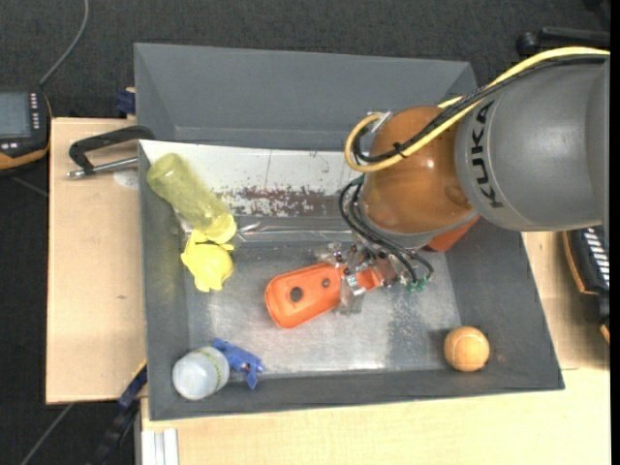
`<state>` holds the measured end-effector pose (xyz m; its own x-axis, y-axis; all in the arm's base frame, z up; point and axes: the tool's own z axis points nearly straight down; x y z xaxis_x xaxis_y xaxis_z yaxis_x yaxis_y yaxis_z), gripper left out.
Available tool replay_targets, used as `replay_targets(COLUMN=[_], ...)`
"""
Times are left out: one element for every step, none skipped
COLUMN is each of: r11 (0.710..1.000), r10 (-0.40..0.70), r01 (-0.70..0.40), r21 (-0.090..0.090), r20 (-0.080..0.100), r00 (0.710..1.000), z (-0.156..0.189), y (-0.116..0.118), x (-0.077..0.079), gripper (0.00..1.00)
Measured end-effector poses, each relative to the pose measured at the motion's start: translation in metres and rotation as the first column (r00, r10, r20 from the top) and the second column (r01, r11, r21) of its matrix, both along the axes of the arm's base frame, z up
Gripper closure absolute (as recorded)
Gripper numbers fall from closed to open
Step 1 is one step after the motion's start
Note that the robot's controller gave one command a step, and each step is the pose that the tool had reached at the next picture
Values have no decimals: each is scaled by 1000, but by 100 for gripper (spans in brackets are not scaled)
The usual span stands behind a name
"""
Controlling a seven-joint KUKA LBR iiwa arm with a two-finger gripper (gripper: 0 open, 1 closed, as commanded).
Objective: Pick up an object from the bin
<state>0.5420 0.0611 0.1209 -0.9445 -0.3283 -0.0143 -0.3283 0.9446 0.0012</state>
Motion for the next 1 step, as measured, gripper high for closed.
replay_targets(r11=[1000], r10=[0], r01=[0], r21=[1], r20=[5], r00=[1000], z=[12], y=[0], x=[1], gripper=[100])
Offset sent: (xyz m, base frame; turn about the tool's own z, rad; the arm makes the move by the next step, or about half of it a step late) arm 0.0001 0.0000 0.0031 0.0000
